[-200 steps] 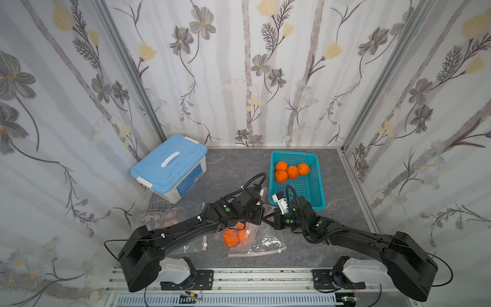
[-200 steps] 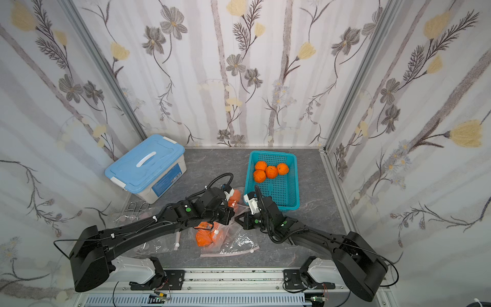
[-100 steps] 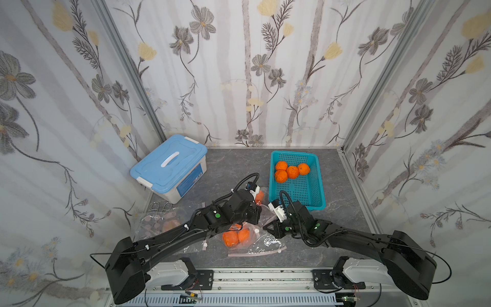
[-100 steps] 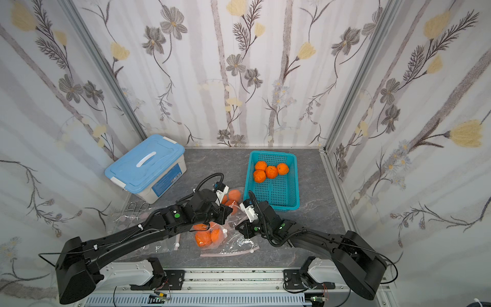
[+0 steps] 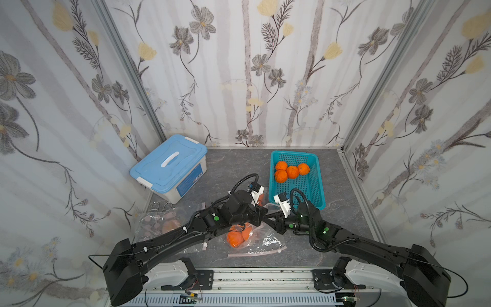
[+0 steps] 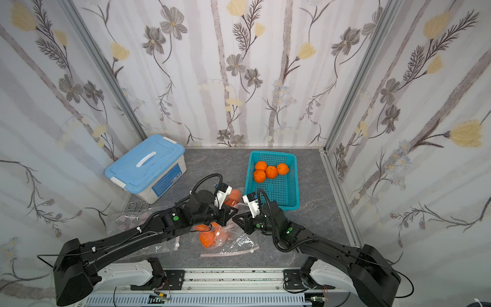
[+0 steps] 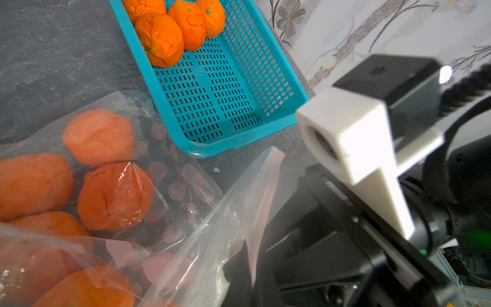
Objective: Open the zip-top bag and take out the orange
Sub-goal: Open the zipper food storage bag, then adjust the zipper food storage bag in the zipper food storage bag.
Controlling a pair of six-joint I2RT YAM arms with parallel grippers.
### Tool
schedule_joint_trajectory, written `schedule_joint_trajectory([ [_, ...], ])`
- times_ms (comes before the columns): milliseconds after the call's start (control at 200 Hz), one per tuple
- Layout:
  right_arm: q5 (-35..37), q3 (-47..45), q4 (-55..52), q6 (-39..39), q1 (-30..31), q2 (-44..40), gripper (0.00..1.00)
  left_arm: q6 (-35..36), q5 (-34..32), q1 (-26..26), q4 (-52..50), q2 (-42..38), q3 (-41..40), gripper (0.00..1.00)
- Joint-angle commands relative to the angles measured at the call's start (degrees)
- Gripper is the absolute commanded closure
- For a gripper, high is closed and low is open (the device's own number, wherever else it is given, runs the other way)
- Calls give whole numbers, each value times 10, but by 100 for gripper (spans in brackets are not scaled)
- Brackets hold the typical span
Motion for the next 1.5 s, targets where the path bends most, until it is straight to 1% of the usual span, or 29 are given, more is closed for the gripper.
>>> schedule_joint_trajectory([
  [0, -16, 7, 31, 6, 4, 37, 83, 7, 11, 0, 45, -4, -2, 100],
  [65, -21, -2, 43, 5, 6, 57, 85, 9, 9, 0, 45, -9, -4, 99],
  [115, -18, -14, 56, 2, 6, 66, 86, 13, -1, 0, 42, -16, -8, 76],
  [145, -11, -21, 62, -2, 6, 71, 87, 17, -11, 1, 38, -23, -10, 65],
  [175, -3, -25, 62, -9, 6, 77, 88, 20, -28, 3, 28, -30, -12, 56],
  [200, 1, -28, 62, -15, 6, 82, 88, 17, -45, 9, 16, -37, -14, 43],
  [220, 4, -31, 64, -21, 6, 87, 88, 12, -63, 15, 7, -44, -16, 35],
  [250, 11, -34, 66, -28, 6, 95, 88, 3, -81, 28, -6, -56, -24, 26],
  [280, 18, -36, 69, -35, 6, 103, 88, -6, -92, 46, -13, -70, -36, 20],
  [345, 23, -45, 89, -43, 6, 117, 88, -36, -95, 98, -25, -103, -68, 12],
  [410, 25, -55, 117, -46, 6, 125, 88, -66, -74, 164, -23, -132, -116, 8],
  [475, 22, -62, 142, -48, 6, 131, 87, -79, -47, 214, -10, -147, -157, 7],
  [540, 23, -64, 150, -50, 6, 135, 87, -84, -31, 242, -2, -148, -184, 7],
  [624, 22, -62, 149, -54, 6, 140, 87, -87, 3, 254, 57, -134, -224, 8],
  [714, 18, -59, 143, -57, 6, 143, 87, -90, 38, 255, 120, -101, -248, 13],
  [804, 19, -59, 144, -57, 6, 143, 87, -89, 59, 255, 139, -62, -247, 24],
  [904, 20, -61, 149, -55, 6, 143, 87, -87, 83, 255, 143, -39, -244, 36],
  [929, 20, -62, 151, -53, 6, 143, 87, -88, 82, 255, 142, -40, -244, 40],
  [984, 18, -65, 157, -50, 6, 145, 87, -89, 80, 255, 142, -49, -247, 52],
  [1034, 16, -67, 164, -47, 6, 147, 87, -90, 74, 255, 133, -65, -244, 71],
  [1079, 18, -69, 170, -43, 7, 149, 87, -89, 71, 255, 123, -84, -241, 85],
  [1109, 21, -72, 176, -41, 7, 149, 87, -89, 70, 255, 112, -98, -237, 93],
  [1149, 23, -74, 184, -38, 7, 150, 87, -86, 67, 255, 91, -118, -228, 100],
  [1349, 62, -83, 216, -29, 12, 150, 87, -78, 64, 245, -20, -205, -176, 100],
  [1499, 87, -96, 269, -28, 15, 159, 88, -69, 62, 214, -97, -245, -124, 100],
])
